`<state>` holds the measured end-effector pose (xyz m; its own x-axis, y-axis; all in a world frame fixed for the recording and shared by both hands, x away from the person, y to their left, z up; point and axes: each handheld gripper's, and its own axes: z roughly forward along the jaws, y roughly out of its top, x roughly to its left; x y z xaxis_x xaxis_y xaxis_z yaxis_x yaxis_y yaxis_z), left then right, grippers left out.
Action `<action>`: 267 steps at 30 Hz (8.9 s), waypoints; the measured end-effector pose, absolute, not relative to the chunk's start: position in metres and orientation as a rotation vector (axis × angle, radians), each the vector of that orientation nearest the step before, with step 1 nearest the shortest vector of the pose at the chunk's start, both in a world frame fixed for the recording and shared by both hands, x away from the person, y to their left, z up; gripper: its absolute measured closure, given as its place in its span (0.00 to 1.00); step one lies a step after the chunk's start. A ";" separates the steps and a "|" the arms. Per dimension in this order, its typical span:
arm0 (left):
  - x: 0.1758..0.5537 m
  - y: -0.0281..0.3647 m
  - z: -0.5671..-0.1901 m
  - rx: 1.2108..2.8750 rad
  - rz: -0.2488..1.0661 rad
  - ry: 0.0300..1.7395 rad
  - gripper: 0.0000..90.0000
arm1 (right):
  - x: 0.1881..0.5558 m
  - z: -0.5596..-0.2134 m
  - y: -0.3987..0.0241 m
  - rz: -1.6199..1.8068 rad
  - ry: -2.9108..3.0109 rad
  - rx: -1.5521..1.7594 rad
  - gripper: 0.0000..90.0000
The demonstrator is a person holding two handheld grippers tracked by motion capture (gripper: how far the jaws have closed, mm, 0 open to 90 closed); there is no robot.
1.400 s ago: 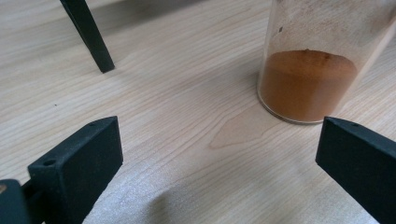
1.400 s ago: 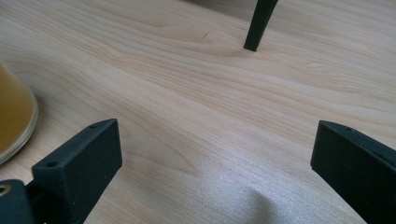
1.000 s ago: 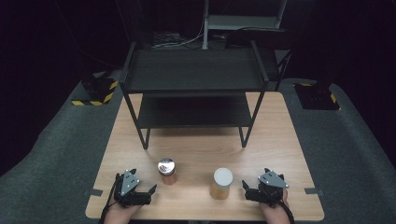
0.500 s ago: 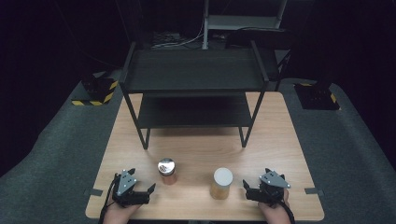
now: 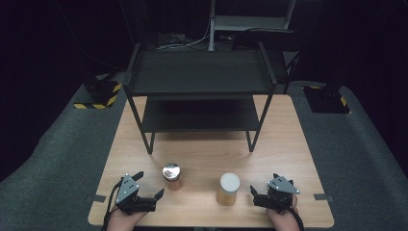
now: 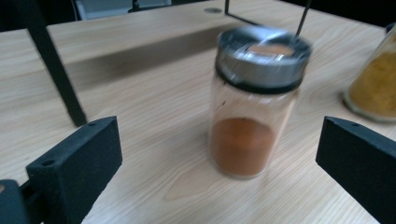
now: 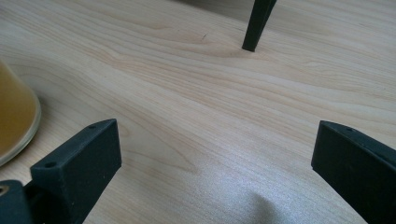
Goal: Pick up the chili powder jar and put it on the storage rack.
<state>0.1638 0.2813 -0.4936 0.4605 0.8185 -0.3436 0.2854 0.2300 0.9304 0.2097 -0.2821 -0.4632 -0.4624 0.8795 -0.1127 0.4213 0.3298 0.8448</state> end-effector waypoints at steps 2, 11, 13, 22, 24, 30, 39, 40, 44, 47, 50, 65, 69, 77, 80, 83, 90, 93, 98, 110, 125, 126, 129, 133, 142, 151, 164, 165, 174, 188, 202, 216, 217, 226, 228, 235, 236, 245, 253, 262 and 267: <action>0.164 0.280 -0.493 1.333 0.486 1.079 0.01 | 0.210 -0.463 -0.283 1.043 2.025 1.139 0.01; 0.171 0.266 -0.484 1.321 0.469 1.014 0.01 | 0.209 -0.464 -0.284 1.054 2.021 1.143 0.01; 0.175 0.261 -0.484 1.316 0.457 1.013 0.01 | 0.209 -0.464 -0.285 1.056 2.019 1.146 0.01; 0.181 0.252 -0.493 1.308 0.443 1.015 0.01 | 0.208 -0.464 -0.284 1.052 2.021 1.128 0.01; 0.183 0.250 -0.498 1.302 0.435 1.016 0.01 | 0.209 -0.464 -0.284 1.053 2.029 1.119 0.01; 0.188 0.245 -0.502 1.297 0.437 1.018 0.01 | 0.209 -0.464 -0.284 1.053 2.027 1.124 0.01; 0.192 0.242 -0.504 1.270 0.416 1.034 0.13 | 0.209 -0.463 -0.279 1.023 2.034 1.123 0.01; 0.192 0.242 -0.505 1.268 0.420 1.039 0.13 | 0.209 -0.463 -0.280 1.025 2.032 1.127 0.01; 0.194 0.242 -0.508 1.260 0.430 1.037 0.20 | 0.209 -0.463 -0.281 1.036 2.026 1.136 0.01; 0.193 0.240 -0.509 1.258 0.450 1.035 0.27 | 0.209 -0.463 -0.280 1.022 2.030 1.132 0.01; 0.194 0.240 -0.508 1.250 0.442 1.050 0.29 | 0.210 -0.462 -0.279 1.015 2.032 1.134 0.01; 0.193 0.244 -0.505 1.251 0.450 1.046 0.39 | 0.209 -0.462 -0.279 1.003 2.043 1.117 0.01; 0.191 0.245 -0.500 1.234 0.455 1.034 0.39 | 0.209 -0.462 -0.279 1.006 2.040 1.125 0.01; 0.184 0.246 -0.480 1.219 0.491 0.996 0.39 | 0.209 -0.461 -0.280 1.009 2.043 1.129 0.01; 0.182 0.246 -0.472 1.218 0.506 0.985 0.39 | 0.211 -0.461 -0.280 1.006 2.048 1.139 0.01; 0.181 0.246 -0.467 1.207 0.514 0.974 0.39 | 0.211 -0.461 -0.281 1.013 2.045 1.143 0.01; 0.176 0.248 -0.445 1.179 0.531 0.931 0.39 | 0.210 -0.461 -0.281 1.015 2.044 1.139 0.01; 0.175 0.248 -0.440 1.176 0.528 0.926 0.39 | 0.211 -0.461 -0.282 1.014 2.046 1.144 0.01; 0.174 0.247 -0.427 1.163 0.537 0.906 0.39 | 0.211 -0.460 -0.283 1.021 2.044 1.158 0.01; 0.178 0.250 -0.402 1.129 0.544 0.877 0.39 | 0.212 -0.460 -0.284 1.024 2.046 1.161 0.01; 0.192 0.250 -0.361 1.067 0.562 0.827 0.39 | 0.212 -0.461 -0.286 1.036 2.042 1.167 0.01; 0.192 0.250 -0.361 1.067 0.562 0.827 0.39 | 0.212 -0.461 -0.286 1.036 2.042 1.167 0.01; 0.194 0.250 -0.351 1.055 0.566 0.821 0.39 | 0.212 -0.461 -0.285 1.033 2.046 1.164 0.01; 0.197 0.250 -0.341 1.041 0.584 0.812 0.39 | 0.213 -0.461 -0.286 1.038 2.048 1.164 0.01; 0.210 0.250 -0.318 1.014 0.596 0.796 0.39 | 0.213 -0.460 -0.286 1.037 2.049 1.164 0.01; 0.220 0.246 -0.299 0.991 0.598 0.780 0.39 | 0.213 -0.461 -0.286 1.039 2.047 1.167 0.01; 0.243 0.236 -0.275 0.922 0.591 0.777 0.39 | 0.213 -0.460 -0.287 1.040 2.051 1.166 0.01; 0.244 0.235 -0.273 0.915 0.588 0.778 0.39 | 0.213 -0.460 -0.286 1.040 2.051 1.165 0.01; 0.264 0.224 -0.262 0.892 0.601 0.776 0.39 | 0.213 -0.461 -0.288 1.051 2.048 1.172 0.01; 0.298 0.204 -0.258 0.905 0.676 0.789 0.39 | 0.213 -0.461 -0.290 1.060 2.051 1.165 0.01; 0.321 0.194 -0.267 0.912 0.689 0.853 0.39 | 0.213 -0.462 -0.292 1.072 2.047 1.167 0.01; 0.336 0.186 -0.266 0.928 0.723 0.867 0.39 | 0.213 -0.462 -0.292 1.073 2.055 1.154 0.01; 0.336 0.186 -0.265 0.928 0.720 0.871 0.39 | 0.213 -0.462 -0.292 1.078 2.052 1.155 0.01; 0.337 0.188 -0.266 0.912 0.704 0.888 0.38 | 0.214 -0.462 -0.293 1.080 2.058 1.156 0.01; 0.336 0.189 -0.267 0.912 0.703 0.885 0.39 | 0.213 -0.462 -0.293 1.083 2.053 1.161 0.01; 0.336 0.192 -0.265 0.928 0.689 0.888 0.37 | 0.213 -0.461 -0.291 1.068 2.056 1.153 0.01; 0.336 0.191 -0.264 0.935 0.688 0.894 0.30 | 0.214 -0.461 -0.291 1.067 2.059 1.153 0.01; 0.321 0.191 -0.262 0.931 0.702 0.932 0.00 | 0.212 -0.462 -0.292 1.079 2.056 1.147 0.01; 0.304 0.197 -0.263 0.912 0.707 0.921 0.00 | 0.212 -0.462 -0.292 1.079 2.052 1.154 0.01; 0.284 0.201 -0.274 0.928 0.721 0.896 0.00 | 0.212 -0.463 -0.292 1.082 2.045 1.157 0.01; 0.270 0.205 -0.282 0.946 0.707 0.909 0.00 | 0.212 -0.462 -0.292 1.076 2.051 1.153 0.01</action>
